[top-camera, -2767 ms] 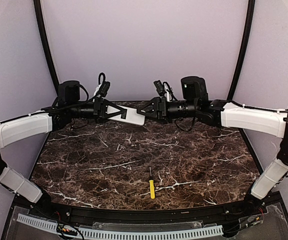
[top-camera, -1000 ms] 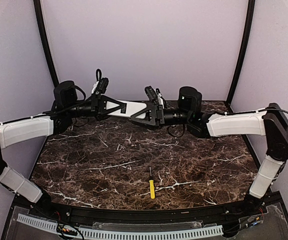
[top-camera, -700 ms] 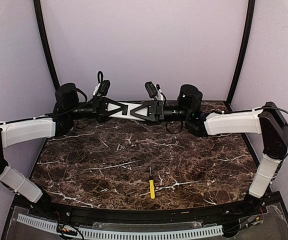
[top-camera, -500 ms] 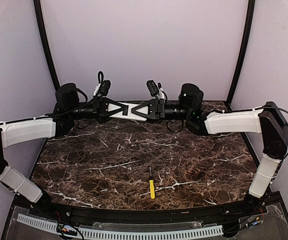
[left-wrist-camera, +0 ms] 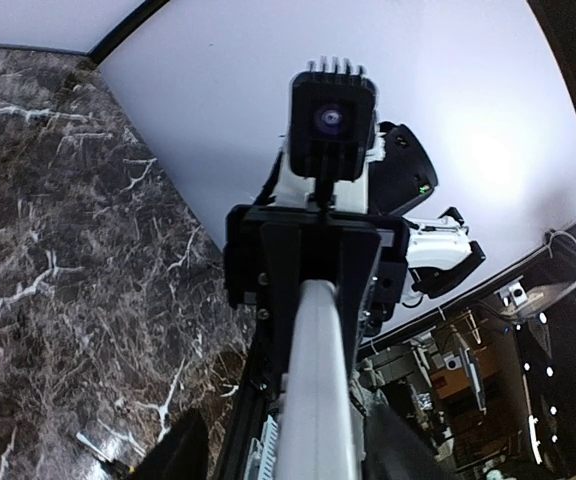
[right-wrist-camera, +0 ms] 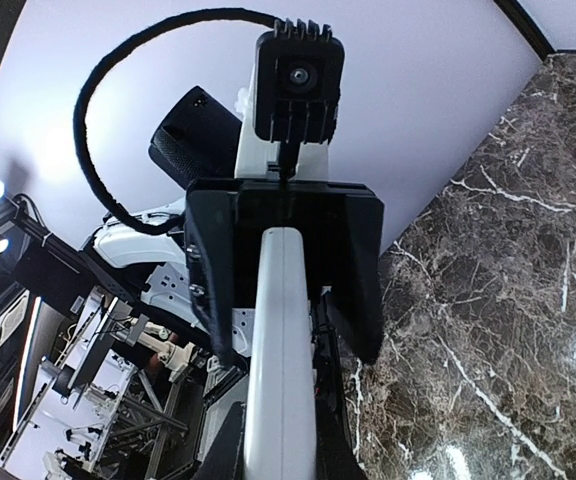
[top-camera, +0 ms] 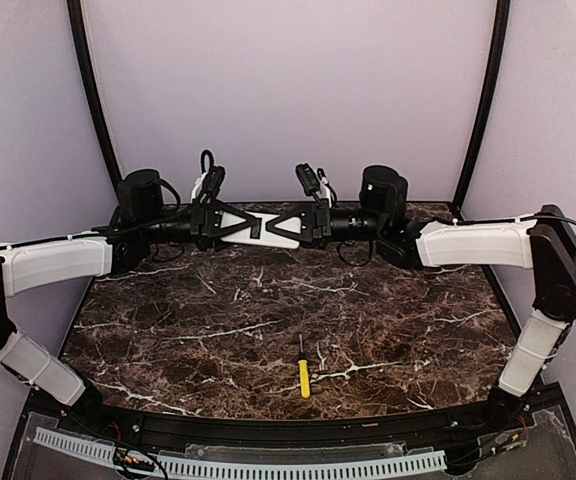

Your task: Unload the batteries from the remote control

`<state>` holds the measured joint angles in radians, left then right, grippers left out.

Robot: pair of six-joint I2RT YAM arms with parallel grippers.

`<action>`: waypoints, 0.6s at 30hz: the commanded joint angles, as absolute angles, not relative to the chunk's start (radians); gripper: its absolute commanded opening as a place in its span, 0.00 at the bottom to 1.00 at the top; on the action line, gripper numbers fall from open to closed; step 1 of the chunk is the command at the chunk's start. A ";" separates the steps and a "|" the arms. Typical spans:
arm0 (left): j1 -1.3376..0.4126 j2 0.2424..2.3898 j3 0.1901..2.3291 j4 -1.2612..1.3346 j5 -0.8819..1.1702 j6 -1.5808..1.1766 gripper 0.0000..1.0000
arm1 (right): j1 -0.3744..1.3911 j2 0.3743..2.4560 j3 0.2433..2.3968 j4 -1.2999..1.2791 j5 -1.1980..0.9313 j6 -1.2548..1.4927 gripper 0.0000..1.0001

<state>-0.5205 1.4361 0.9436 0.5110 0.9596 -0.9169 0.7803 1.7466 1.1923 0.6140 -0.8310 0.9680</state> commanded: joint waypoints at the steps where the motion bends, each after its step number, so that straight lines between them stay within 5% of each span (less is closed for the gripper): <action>1: -0.524 1.397 0.988 0.337 0.932 -0.815 0.67 | 0.778 1.654 1.155 0.490 -0.793 0.875 0.00; 3: -0.522 1.386 1.007 0.259 0.918 -0.760 0.85 | 0.775 1.626 1.140 0.454 -0.779 0.861 0.00; 6: -0.513 1.368 1.027 0.128 0.896 -0.676 0.90 | 0.772 1.591 1.130 0.395 -0.766 0.836 0.00; 18: -0.504 1.350 1.038 -0.049 0.856 -0.548 0.64 | 0.772 1.525 1.149 0.143 -0.649 0.768 0.00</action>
<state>-0.5079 1.3693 1.0286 0.0158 0.8639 -0.6010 0.7765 1.5440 1.1366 0.2150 -0.6945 0.7994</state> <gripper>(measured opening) 0.666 0.137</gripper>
